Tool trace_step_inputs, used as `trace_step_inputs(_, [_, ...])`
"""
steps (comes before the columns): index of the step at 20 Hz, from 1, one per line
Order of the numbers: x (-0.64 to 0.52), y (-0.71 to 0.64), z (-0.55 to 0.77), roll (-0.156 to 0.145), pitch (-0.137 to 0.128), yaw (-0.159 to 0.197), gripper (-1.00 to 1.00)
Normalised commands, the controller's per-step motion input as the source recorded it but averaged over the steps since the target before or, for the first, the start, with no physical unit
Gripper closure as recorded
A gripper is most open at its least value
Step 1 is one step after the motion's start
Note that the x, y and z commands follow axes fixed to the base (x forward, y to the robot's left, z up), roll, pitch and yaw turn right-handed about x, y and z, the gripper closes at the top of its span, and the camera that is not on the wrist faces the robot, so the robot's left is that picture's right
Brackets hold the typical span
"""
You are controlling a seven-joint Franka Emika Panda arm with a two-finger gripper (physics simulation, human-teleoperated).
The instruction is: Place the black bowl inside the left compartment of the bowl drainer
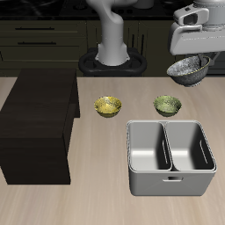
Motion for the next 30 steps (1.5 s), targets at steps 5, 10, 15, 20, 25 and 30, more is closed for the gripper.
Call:
trace_step_inputs(5, [0.09,-0.04,-0.19,-0.016,0.017,-0.001,1.00])
trace_step_inputs(10, [0.12,-0.12,-0.29,-0.036,0.032,-0.001,1.00])
trace_step_inputs(15, [0.11,-0.15,-0.28,-0.031,0.030,0.006,1.00])
trace_step_inputs(20, [0.06,-0.05,-0.25,-0.008,0.030,0.004,1.00])
trace_step_inputs(25, [0.06,0.04,-0.29,0.007,0.035,-0.002,1.00])
trace_step_inputs(30, [0.02,0.11,-0.31,0.014,0.041,0.015,1.00])
